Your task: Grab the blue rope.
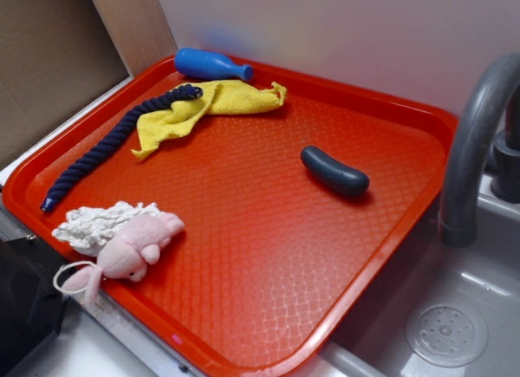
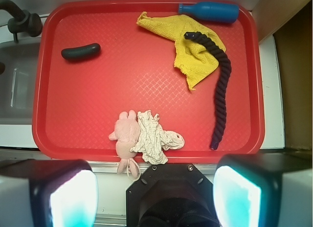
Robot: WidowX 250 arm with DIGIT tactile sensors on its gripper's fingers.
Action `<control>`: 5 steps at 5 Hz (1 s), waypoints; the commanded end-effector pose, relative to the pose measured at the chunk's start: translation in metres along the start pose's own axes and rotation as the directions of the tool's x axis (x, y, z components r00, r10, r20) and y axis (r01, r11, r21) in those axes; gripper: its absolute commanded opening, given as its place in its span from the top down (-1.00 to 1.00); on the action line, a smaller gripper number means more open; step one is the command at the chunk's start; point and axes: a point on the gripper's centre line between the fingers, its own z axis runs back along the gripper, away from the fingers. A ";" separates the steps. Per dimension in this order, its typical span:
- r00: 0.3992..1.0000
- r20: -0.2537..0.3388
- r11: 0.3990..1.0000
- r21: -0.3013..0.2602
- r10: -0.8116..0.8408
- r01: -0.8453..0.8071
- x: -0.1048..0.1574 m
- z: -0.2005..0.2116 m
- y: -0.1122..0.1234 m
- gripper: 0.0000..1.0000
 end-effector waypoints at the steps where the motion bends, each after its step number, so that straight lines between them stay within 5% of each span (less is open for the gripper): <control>1: 1.000 0.000 1.000 0.000 0.000 0.000 0.000 0.000 0.000 -1.00; 2: 0.999 0.030 0.997 -0.072 -0.031 0.033 0.009 -0.028 0.032 -1.00; 5: 1.000 0.027 1.000 0.017 0.011 -0.011 0.048 -0.113 0.128 -1.00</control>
